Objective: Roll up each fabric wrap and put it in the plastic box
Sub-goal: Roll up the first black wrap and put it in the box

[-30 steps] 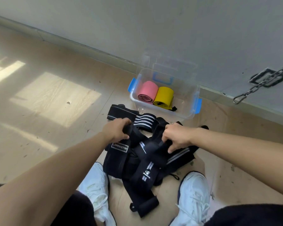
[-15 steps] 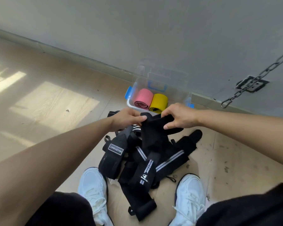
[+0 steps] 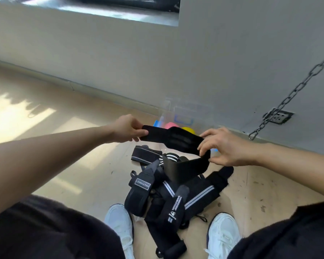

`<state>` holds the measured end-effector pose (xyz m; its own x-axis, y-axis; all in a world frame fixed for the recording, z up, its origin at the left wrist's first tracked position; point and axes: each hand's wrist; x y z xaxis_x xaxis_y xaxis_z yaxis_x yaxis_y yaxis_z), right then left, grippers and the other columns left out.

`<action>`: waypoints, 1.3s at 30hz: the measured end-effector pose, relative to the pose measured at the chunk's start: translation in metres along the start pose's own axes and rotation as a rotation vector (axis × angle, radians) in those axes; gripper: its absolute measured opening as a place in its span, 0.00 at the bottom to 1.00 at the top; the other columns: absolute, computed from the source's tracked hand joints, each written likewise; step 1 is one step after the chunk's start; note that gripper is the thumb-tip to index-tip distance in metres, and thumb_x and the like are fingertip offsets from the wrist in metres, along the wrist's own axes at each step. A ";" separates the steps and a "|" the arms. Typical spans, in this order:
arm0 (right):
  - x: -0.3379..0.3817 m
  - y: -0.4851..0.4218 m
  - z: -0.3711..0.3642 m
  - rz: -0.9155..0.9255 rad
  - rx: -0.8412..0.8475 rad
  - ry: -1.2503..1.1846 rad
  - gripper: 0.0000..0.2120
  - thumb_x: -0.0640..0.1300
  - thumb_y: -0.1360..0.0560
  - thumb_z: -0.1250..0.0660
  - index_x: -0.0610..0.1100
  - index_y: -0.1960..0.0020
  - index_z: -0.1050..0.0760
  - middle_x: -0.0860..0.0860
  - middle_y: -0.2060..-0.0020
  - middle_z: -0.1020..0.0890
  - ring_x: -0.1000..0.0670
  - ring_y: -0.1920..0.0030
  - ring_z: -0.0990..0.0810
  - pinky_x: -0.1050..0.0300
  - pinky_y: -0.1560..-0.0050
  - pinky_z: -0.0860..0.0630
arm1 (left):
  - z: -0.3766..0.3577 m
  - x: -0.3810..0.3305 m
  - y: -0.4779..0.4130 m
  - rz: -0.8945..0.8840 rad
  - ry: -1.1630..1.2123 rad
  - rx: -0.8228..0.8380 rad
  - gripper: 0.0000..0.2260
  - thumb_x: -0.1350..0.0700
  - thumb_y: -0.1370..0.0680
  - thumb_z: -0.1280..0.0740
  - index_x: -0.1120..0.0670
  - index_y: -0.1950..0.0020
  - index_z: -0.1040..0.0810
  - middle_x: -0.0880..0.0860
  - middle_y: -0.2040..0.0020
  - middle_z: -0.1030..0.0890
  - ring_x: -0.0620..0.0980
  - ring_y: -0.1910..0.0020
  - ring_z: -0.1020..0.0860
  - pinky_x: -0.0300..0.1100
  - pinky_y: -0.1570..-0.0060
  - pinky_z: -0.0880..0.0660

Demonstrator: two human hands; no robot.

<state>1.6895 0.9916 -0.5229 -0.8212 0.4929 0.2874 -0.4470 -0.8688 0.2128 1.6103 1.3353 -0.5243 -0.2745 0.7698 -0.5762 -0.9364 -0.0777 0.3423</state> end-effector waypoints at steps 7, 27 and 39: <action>0.040 -0.026 0.003 -0.163 -0.141 -0.394 0.10 0.47 0.27 0.24 0.51 0.47 0.17 0.59 0.52 0.16 0.57 0.48 0.18 0.63 0.46 0.24 | 0.011 -0.028 0.032 -0.261 -0.165 -0.136 0.08 0.53 0.20 0.29 0.53 0.58 0.18 0.46 0.64 0.17 0.40 0.63 0.19 0.43 0.58 0.22; 0.086 -0.081 0.031 -0.241 -0.521 -1.151 0.05 0.34 0.21 0.32 0.40 0.49 0.18 0.46 0.62 0.15 0.51 0.65 0.18 0.60 0.61 0.19 | 0.002 -0.046 0.031 -0.033 0.694 -0.071 0.26 0.50 0.29 0.24 0.54 0.33 0.24 0.54 0.39 0.17 0.49 0.40 0.20 0.46 0.41 0.27; 0.043 -0.073 0.005 -0.390 -0.342 -0.998 0.02 0.36 0.21 0.31 0.38 0.49 0.20 0.44 0.59 0.16 0.49 0.63 0.17 0.60 0.63 0.20 | 0.011 -0.008 0.021 -0.074 0.419 0.044 0.04 0.62 0.19 0.30 0.60 0.45 0.18 0.59 0.49 0.14 0.54 0.52 0.15 0.40 0.53 0.19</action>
<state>1.6885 1.0763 -0.5211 -0.0210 0.4167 0.9088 -0.8111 -0.5385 0.2282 1.5956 1.3342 -0.5040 -0.2808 0.4474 -0.8491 -0.9491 0.0019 0.3149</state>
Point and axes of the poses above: each hand's wrist, its own y-axis away from the middle knuckle, its own z-axis out of the back of the hand, x = y × z
